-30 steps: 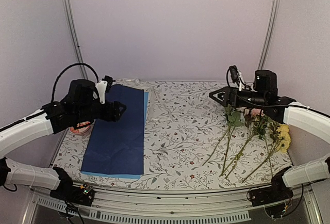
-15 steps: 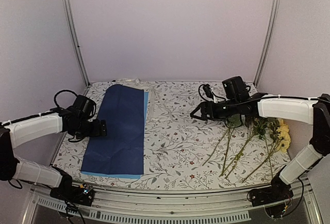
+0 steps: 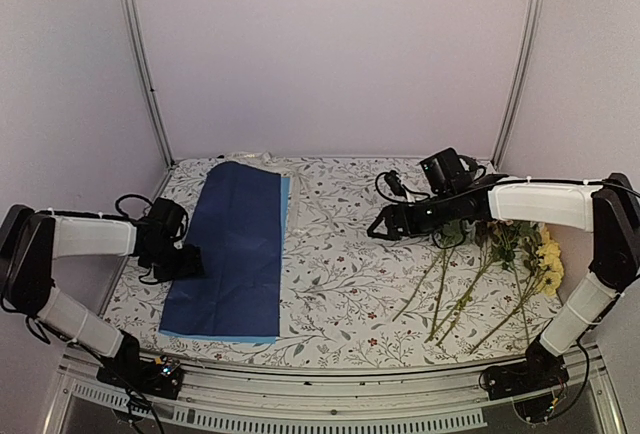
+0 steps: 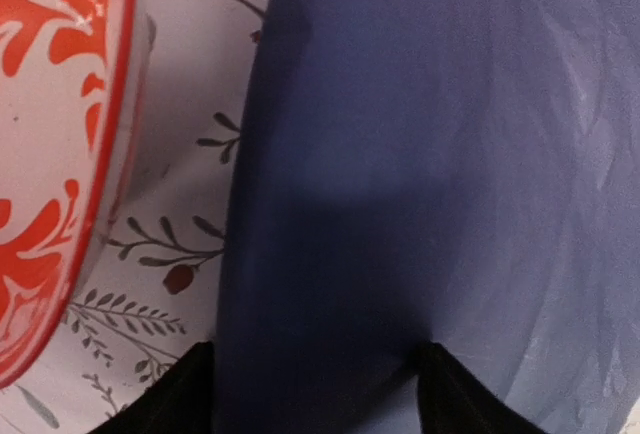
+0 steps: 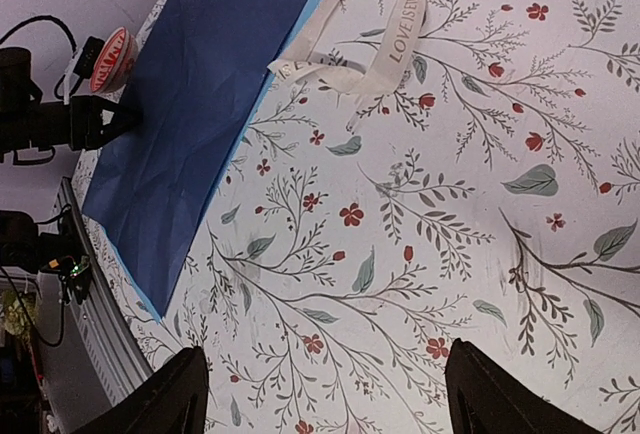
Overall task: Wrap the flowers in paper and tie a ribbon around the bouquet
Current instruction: Pick up the folded wrapping paper from the center of the board, then pass from the left arm to the right
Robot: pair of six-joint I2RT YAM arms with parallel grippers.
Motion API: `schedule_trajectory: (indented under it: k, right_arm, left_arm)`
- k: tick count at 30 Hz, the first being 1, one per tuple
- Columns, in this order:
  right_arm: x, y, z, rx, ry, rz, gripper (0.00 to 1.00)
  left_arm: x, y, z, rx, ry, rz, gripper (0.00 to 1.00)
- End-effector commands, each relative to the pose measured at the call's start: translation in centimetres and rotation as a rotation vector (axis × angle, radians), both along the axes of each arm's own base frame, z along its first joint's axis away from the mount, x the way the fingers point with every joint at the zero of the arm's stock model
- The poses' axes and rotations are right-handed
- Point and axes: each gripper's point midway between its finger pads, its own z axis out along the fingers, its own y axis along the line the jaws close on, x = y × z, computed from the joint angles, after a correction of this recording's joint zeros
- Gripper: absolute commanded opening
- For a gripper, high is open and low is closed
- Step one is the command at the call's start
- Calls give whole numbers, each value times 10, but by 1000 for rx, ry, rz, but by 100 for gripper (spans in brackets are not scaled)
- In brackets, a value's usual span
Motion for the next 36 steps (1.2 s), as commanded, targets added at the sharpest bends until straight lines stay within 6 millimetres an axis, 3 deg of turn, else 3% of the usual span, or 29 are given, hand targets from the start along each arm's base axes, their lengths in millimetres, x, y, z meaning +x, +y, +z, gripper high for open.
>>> schedule_trajectory:
  k: [1, 5, 11, 15, 18, 24, 26, 27, 30, 33, 34, 36]
  right_arm:
    - [1, 3, -2, -14, -6, 14, 84]
    - [-2, 7, 3, 24, 2, 17, 84]
    - [-5, 4, 7, 23, 3, 13, 84]
    - [-6, 2, 15, 30, -14, 8, 84]
    - [-9, 7, 28, 72, -26, 31, 84]
    - [-20, 20, 90, 237, -106, 114, 87]
    - [-19, 17, 113, 275, -151, 109, 88]
    - [-18, 13, 125, 290, -172, 94, 88]
    - [-1, -14, 144, 299, -208, -31, 88]
    - [22, -64, 145, 262, -221, -246, 88]
    - [28, -84, 144, 232, -228, -328, 88]
    - [30, -117, 138, 144, -237, -453, 88]
  left_arm:
    - [-18, -22, -16, -125, 69, -73, 42]
    - [-17, -21, 0, -123, 21, -71, 0]
    - [-6, -22, 42, -134, -108, -53, 0]
    - [16, -24, 105, -28, -274, -83, 0]
    - [31, -46, 160, -7, -387, -165, 0]
    - [47, -121, 285, 68, -644, -422, 0]
    - [44, -154, 318, 69, -709, -532, 0]
    - [39, -180, 335, 57, -746, -610, 0]
    - [15, -249, 358, 9, -795, -862, 0]
    - [-32, -319, 363, -166, -781, -1181, 0]
    - [-53, -338, 363, -249, -771, -1291, 0]
    - [-76, -352, 361, -344, -759, -1395, 0]
